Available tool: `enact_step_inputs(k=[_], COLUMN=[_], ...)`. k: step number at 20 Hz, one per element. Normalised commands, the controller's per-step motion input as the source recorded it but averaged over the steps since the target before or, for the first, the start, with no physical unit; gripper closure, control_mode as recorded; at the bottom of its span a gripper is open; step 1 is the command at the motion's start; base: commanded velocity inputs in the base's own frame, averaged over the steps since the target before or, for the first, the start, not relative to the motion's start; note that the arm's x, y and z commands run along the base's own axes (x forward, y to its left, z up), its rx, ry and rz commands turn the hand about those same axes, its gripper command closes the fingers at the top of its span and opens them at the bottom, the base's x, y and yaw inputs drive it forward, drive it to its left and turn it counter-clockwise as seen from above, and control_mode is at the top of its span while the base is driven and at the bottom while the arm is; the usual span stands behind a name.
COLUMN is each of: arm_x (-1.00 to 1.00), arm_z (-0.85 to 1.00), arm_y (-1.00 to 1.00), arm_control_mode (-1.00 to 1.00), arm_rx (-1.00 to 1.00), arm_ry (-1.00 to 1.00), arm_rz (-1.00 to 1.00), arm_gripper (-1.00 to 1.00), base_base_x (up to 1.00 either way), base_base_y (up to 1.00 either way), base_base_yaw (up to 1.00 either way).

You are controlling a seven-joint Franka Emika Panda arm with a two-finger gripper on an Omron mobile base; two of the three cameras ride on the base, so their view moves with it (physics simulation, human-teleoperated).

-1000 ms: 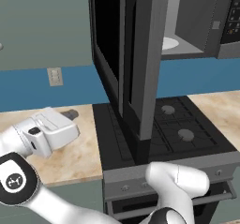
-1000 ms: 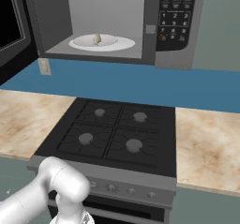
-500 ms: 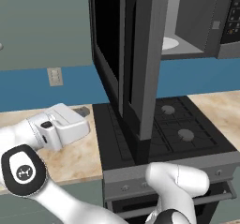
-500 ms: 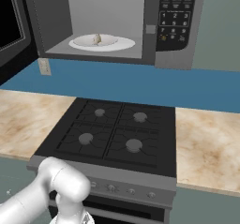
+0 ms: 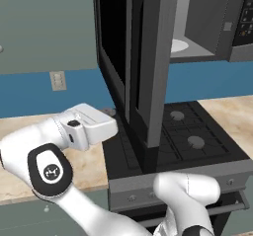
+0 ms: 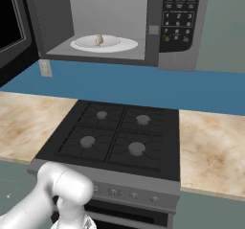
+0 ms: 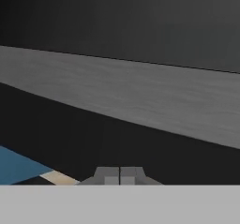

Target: Transport the fish from the fridge to the microwave and turn on the microwave.

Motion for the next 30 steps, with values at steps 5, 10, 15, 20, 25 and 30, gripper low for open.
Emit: enact_step_inputs(k=[5,10,15,20,25,30], arm_x=[0.0,0.0,0.0,0.03,0.17,0.26], arm_z=[0.17,0.16,0.16,0.14,0.2,0.31], arm_y=[-0.52,-0.48,-0.46,-0.44,-0.39,-0.29], arm_control_mode=[-1.0,-1.0,-1.0,-1.0,-1.0,-1.0], arm_rx=[0.0,0.0,0.0,0.0,0.0,0.0], arm_ry=[-0.02,-0.05,-0.05,-0.03,0.0,-0.01], arm_rz=[0.0,0.0,0.0,0.0,0.0,0.0], arm_gripper=[1.0,1.0,1.0,1.0,1.0,1.0], base_base_x=[0.0,0.0,0.0,0.0,0.0,0.0], base_base_y=[0.0,0.0,0.0,0.0,0.0,0.0], base_base_yaw=[0.0,0.0,0.0,0.0,0.0,0.0])
